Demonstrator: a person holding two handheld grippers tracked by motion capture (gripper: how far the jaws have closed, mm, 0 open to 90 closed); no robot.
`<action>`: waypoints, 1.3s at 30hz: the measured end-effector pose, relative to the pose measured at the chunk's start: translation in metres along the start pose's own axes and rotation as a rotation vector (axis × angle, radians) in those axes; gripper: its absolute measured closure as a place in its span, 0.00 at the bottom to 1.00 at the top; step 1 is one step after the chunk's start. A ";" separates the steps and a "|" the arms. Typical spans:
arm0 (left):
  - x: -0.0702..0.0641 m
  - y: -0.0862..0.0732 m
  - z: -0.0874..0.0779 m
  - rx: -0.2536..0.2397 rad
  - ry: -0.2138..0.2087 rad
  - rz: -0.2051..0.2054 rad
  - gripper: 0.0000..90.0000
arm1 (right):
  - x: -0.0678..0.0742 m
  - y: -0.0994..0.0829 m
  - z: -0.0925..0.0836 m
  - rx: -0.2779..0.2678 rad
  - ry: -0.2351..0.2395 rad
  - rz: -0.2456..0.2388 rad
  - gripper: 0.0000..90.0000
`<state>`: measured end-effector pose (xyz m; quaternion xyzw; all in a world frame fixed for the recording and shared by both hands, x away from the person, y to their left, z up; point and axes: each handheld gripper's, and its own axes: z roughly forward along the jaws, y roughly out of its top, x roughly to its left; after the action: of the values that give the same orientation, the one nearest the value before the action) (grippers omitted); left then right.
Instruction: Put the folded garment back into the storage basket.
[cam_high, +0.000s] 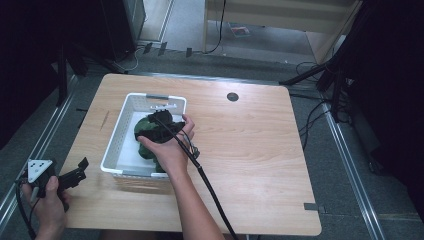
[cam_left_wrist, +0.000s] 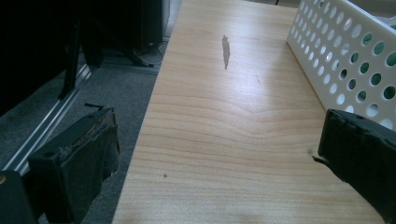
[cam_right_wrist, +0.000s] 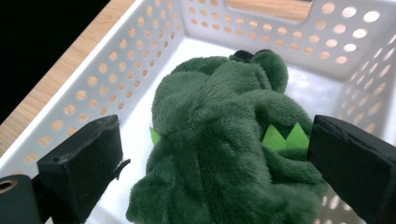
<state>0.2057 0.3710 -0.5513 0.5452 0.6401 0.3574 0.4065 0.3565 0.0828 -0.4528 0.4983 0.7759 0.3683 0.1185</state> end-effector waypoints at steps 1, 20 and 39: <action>0.000 0.000 0.000 0.000 0.000 0.000 0.00 | 0.000 0.000 0.000 0.000 0.000 0.000 0.03; -0.001 0.000 0.000 -0.002 0.003 0.003 0.00 | -0.042 -0.003 -0.050 -0.070 -0.046 -0.001 0.01; -0.002 0.000 0.000 0.000 0.003 0.010 0.00 | -0.108 -0.034 -0.095 -0.150 -0.158 0.047 0.00</action>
<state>0.2059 0.3694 -0.5513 0.5477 0.6380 0.3605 0.4037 0.3325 -0.0611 -0.4295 0.5337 0.7224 0.3876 0.2076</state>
